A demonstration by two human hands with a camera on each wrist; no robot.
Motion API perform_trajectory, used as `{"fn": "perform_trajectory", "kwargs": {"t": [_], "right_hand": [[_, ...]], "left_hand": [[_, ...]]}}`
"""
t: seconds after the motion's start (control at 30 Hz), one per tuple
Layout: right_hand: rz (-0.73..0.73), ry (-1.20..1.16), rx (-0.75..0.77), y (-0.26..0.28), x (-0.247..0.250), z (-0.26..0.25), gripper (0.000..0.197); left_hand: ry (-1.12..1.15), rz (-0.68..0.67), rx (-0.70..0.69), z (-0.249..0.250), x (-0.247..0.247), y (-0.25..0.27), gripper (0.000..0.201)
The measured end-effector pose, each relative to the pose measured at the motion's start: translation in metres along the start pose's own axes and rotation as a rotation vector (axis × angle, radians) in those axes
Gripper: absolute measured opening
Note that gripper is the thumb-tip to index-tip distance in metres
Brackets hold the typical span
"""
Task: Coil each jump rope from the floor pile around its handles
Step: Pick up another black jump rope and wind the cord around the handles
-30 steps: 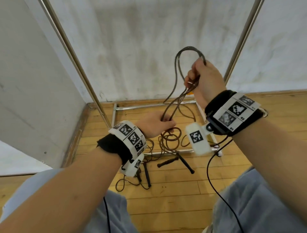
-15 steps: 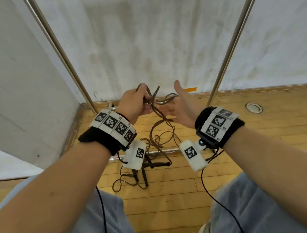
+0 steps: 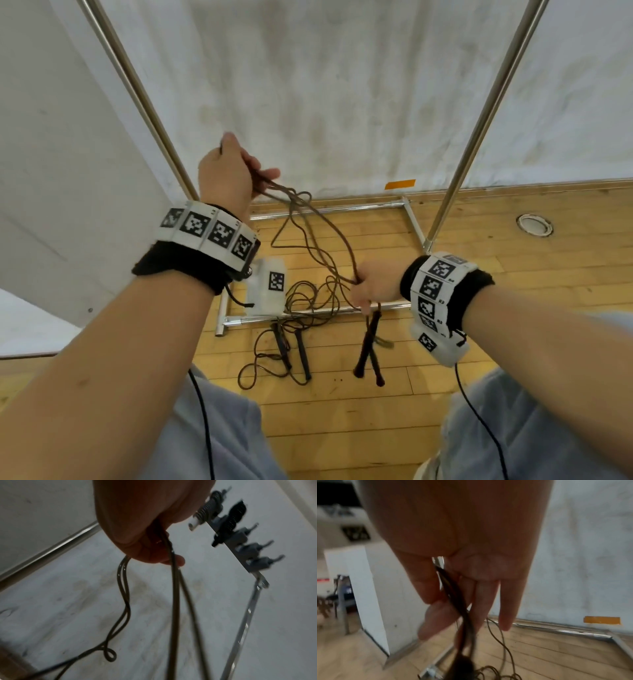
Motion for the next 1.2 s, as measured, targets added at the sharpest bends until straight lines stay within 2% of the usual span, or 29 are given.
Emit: {"fn": "perform_trajectory", "kwargs": {"t": [0.1,0.2,0.27,0.4,0.43,0.57,0.67,0.8,0.9,0.93,1.03,1.13,1.2], "right_hand": [[0.037,-0.107,0.041,-0.001,0.004,0.000,0.035],[0.198,-0.347,0.174,0.005,0.027,-0.016,0.038],[0.253,-0.558,0.239,0.012,0.040,-0.023,0.037],[0.219,-1.062,0.282,0.022,0.056,-0.032,0.031],[0.235,-1.136,0.290,0.023,0.060,-0.034,0.031],[0.304,-1.310,0.321,0.031,0.070,-0.042,0.031],[0.333,-1.353,0.358,0.035,0.073,-0.046,0.033],[0.451,-1.320,0.391,0.041,0.081,-0.045,0.035],[0.420,-1.428,0.408,0.041,0.079,-0.046,0.034],[0.400,-1.460,0.412,0.040,0.077,-0.046,0.034],[0.422,-1.440,0.425,0.040,0.075,-0.046,0.031],[0.480,-1.329,0.456,0.042,0.078,-0.045,0.029],[0.545,-1.204,0.449,0.043,0.082,-0.042,0.027]], "left_hand": [[0.148,0.080,0.058,0.000,0.011,-0.009,0.033],[0.207,0.006,0.146,-0.007,0.006,-0.011,0.025],[0.081,-0.116,0.195,-0.014,-0.002,-0.010,0.035],[-0.236,-0.423,0.233,-0.026,-0.021,0.006,0.069],[-0.321,-0.503,0.215,-0.027,-0.028,0.013,0.068],[-0.665,-0.792,0.045,-0.036,-0.057,0.049,0.039],[-0.835,-0.928,-0.094,-0.050,-0.074,0.069,0.033],[-0.857,-0.897,-0.162,-0.061,-0.081,0.075,0.023],[-0.718,-0.874,-0.169,-0.062,-0.085,0.080,0.055],[-0.662,-0.869,-0.172,-0.062,-0.086,0.081,0.056],[-0.547,-0.880,-0.117,-0.065,-0.088,0.082,0.037],[-0.604,-0.862,-0.110,-0.067,-0.090,0.086,0.014],[-0.652,-0.880,-0.102,-0.069,-0.092,0.090,0.011]]}}
Point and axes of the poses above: each hand's wrist, its own y-axis away from the middle knuckle, its own x-axis out of the back of the hand, z = x × y, the point moved 7 cm from there along -y, towards the middle knuckle, and after that the axes turned 9 degrees about -y, right-handed, at the moved point
